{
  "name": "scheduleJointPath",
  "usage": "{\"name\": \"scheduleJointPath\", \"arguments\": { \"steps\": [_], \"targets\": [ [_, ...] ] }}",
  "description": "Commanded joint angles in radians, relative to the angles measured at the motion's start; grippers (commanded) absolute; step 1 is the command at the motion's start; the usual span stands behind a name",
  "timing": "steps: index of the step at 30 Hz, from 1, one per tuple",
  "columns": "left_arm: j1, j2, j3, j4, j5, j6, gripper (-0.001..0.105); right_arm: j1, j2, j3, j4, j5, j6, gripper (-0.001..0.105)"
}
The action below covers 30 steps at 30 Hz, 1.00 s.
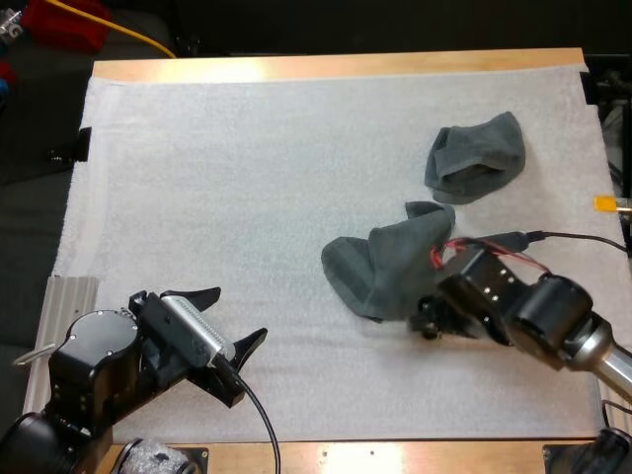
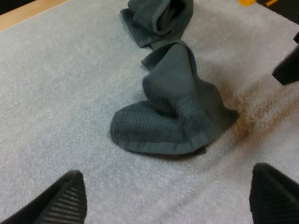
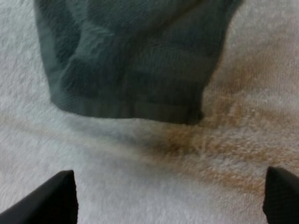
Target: Pick towel from pile, fold and stack
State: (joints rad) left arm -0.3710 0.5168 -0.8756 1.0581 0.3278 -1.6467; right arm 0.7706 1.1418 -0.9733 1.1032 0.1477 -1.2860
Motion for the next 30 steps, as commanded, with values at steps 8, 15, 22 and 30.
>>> {"name": "scheduleJointPath", "arguments": {
  "steps": [8, 15, 22, 30],
  "targets": [
    [-0.005, 0.002, -0.001, 0.046, 0.006, -0.013, 0.069, -0.179, -0.009, 0.105, -0.148, -0.244, -0.05, 0.077],
    [-0.005, 0.002, -0.001, 0.051, 0.006, -0.013, 0.069, -0.292, -0.009, 0.257, -0.348, -0.443, -0.032, 0.077],
    [-0.005, 0.002, -0.001, 0.067, 0.006, -0.013, 0.069, -0.382, -0.009, 0.384, -0.56, -0.588, 0.076, 0.077],
    [-0.005, 0.002, -0.001, 0.067, 0.006, -0.023, 0.069, -0.385, 0.061, 0.456, -0.706, -0.623, 0.148, 0.077]
  ]
}}
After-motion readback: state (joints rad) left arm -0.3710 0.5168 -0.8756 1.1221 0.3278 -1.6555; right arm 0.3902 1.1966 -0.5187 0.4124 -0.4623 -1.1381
